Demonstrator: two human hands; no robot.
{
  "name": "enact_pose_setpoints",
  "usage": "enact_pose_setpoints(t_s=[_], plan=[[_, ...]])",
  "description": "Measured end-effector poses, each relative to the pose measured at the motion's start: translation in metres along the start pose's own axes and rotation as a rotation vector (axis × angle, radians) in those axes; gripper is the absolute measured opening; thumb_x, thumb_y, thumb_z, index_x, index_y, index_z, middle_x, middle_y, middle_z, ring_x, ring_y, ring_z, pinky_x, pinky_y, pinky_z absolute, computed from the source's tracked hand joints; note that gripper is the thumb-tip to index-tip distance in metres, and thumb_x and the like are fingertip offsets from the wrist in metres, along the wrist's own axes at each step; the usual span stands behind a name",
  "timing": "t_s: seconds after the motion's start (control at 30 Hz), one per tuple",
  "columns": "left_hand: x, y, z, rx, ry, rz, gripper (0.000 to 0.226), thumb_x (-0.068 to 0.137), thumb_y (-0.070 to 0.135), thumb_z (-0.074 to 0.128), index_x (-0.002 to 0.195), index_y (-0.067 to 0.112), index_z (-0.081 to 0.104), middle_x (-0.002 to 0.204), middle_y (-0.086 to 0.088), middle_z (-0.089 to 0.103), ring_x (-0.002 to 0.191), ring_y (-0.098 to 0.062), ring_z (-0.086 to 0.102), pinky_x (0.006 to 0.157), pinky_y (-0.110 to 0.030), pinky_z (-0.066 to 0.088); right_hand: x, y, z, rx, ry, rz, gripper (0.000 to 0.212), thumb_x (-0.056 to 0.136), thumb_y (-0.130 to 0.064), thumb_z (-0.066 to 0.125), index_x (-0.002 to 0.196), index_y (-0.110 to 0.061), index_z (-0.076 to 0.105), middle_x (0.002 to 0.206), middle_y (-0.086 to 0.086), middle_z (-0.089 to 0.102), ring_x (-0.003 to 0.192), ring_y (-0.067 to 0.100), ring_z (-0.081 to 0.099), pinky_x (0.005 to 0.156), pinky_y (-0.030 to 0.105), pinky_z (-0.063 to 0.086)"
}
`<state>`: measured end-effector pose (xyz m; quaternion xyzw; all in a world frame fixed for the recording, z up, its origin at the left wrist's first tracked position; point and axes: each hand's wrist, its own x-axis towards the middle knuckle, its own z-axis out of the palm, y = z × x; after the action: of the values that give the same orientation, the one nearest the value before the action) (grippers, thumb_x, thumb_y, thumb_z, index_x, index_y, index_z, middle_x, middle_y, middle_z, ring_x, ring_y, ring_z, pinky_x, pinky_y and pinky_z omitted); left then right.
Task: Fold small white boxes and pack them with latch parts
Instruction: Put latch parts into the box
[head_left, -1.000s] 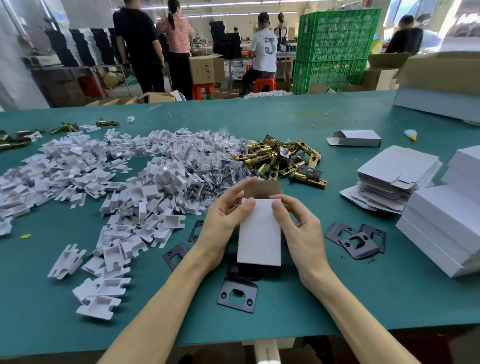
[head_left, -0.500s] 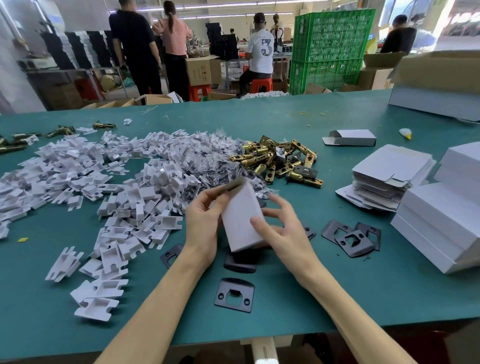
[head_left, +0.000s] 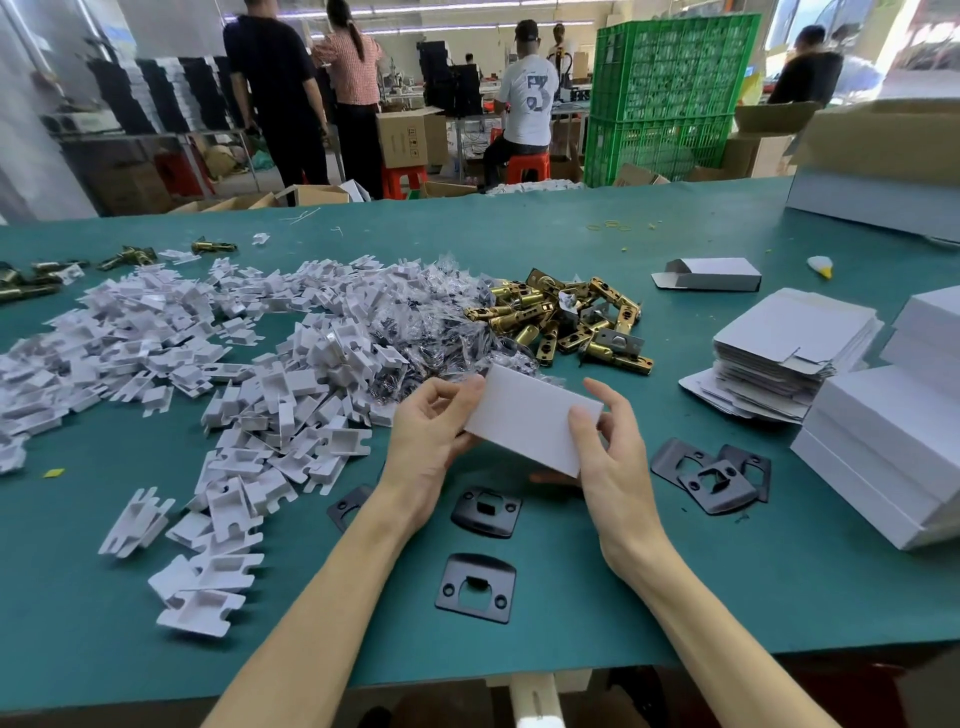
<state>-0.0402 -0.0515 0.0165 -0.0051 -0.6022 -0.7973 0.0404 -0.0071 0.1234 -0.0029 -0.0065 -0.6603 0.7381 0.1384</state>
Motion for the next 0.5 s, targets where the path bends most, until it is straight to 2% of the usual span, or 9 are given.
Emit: enact_pose_setpoints(t_s=[0.07,0.13,0.2,0.3,0.4,0.5], plan=[[-0.001,0.0002,0.0003,0.017,-0.012,-0.003,0.037,0.085,0.033,0.079,0.109,0.006,0.069,0.101,-0.011,0.077,0.092,-0.022,0.075,0.074,-0.034,0.064,-0.001,-0.0008,0.0002,0.012,-0.016,-0.009,0.032,0.105,-0.035,0.055,0.136,-0.036,0.05,0.116,0.004,0.06,0.092,0.012,0.068,0.063,0.037,0.063],[-0.0014,-0.0015,-0.0002,0.089,-0.005,0.024,0.031,0.089,0.03,0.078,0.115,0.014,0.074,0.104,-0.005,0.079,0.095,-0.019,0.074,0.08,-0.036,0.064,-0.0019,-0.0017,0.0013,0.001,-0.04,-0.016,0.032,0.105,-0.034,0.055,0.136,-0.036,0.052,0.117,0.003,0.06,0.09,0.013,0.068,0.06,0.034,0.061],[-0.0007,-0.0035,-0.0001,0.163,0.012,0.069,0.022,0.094,0.028,0.075,0.114,0.022,0.077,0.107,0.0,0.08,0.097,-0.015,0.071,0.086,-0.034,0.06,-0.0021,-0.0022,0.0019,-0.001,-0.057,-0.025,0.028,0.105,-0.034,0.055,0.133,-0.04,0.054,0.118,0.003,0.061,0.092,0.017,0.069,0.059,0.033,0.061],[-0.0002,-0.0036,0.0003,0.228,0.042,0.124,0.01,0.097,0.03,0.071,0.104,0.032,0.079,0.102,0.006,0.08,0.087,-0.005,0.067,0.077,-0.02,0.055,-0.0023,-0.0029,0.0015,0.003,-0.073,-0.023,0.027,0.105,-0.034,0.054,0.13,-0.042,0.055,0.119,0.004,0.061,0.093,0.022,0.068,0.061,0.035,0.062],[0.0,-0.0029,0.0007,0.213,0.061,0.109,0.013,0.099,0.03,0.069,0.097,0.032,0.081,0.098,0.003,0.08,0.084,-0.007,0.065,0.074,-0.02,0.052,-0.0025,-0.0038,0.0014,0.012,-0.079,-0.021,0.027,0.105,-0.033,0.054,0.13,-0.042,0.056,0.12,0.003,0.062,0.093,0.02,0.068,0.062,0.034,0.061],[0.0003,-0.002,0.0026,0.143,0.06,0.069,0.016,0.101,0.025,0.065,0.106,0.024,0.08,0.1,-0.003,0.081,0.087,-0.013,0.069,0.072,-0.021,0.056,-0.002,-0.0041,0.0008,0.043,-0.073,-0.017,0.025,0.104,-0.033,0.055,0.128,-0.041,0.059,0.118,0.003,0.062,0.089,0.012,0.068,0.062,0.034,0.061]])
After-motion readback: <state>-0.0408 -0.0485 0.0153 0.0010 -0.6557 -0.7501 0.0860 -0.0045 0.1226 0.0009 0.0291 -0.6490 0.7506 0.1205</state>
